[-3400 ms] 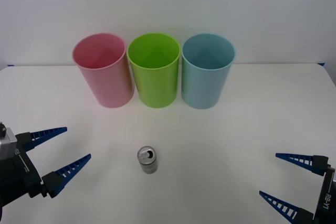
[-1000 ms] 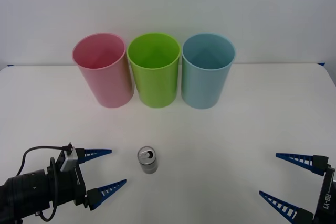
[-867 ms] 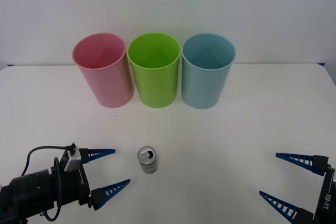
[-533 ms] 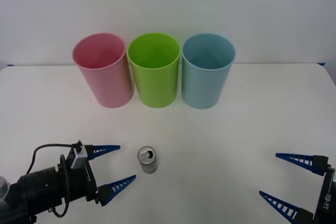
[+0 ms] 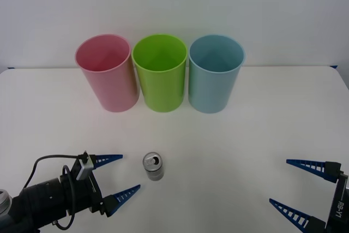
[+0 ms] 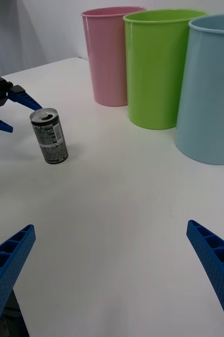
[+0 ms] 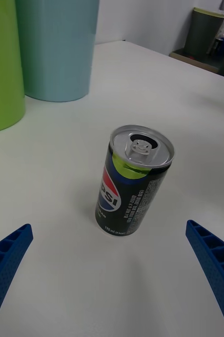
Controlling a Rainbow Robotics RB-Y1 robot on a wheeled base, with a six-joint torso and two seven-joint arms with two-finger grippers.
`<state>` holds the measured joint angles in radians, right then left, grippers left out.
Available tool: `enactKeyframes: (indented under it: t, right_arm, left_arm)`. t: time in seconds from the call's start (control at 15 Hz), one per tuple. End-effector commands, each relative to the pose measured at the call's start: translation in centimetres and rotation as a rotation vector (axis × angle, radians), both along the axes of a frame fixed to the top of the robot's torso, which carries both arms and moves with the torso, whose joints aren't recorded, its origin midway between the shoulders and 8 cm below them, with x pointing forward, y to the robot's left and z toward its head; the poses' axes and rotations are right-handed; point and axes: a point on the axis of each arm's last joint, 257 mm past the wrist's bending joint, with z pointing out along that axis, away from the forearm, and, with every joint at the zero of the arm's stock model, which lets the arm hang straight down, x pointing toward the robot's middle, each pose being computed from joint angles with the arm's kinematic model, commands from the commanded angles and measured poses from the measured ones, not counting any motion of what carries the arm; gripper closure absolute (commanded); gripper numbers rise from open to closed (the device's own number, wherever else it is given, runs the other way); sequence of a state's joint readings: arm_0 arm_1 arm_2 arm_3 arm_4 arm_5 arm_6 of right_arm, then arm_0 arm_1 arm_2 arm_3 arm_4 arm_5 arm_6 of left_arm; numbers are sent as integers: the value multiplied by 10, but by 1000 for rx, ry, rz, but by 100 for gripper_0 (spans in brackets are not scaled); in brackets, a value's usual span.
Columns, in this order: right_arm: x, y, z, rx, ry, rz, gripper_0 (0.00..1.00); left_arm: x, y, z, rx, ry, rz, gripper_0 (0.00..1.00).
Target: Put cans in the blue bin and PET bottles in the pink bin and trash in the green bin.
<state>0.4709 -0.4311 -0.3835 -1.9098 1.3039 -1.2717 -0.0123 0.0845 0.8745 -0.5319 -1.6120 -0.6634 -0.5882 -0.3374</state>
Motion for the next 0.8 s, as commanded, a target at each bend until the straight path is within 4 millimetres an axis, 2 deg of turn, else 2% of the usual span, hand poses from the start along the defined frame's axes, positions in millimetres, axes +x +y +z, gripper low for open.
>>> enactKeyframes:
  t: [0.07, 0.8]
  right_arm:
    - [0, 0, 0, 0, 0, 0, 0]
    - [0, 0, 0, 0, 0, 0, 0]
  left_arm:
    - [4, -3, 0, -5, -8, 16, 0]
    - [11, -26, -12, 12, 1, 32, 0]
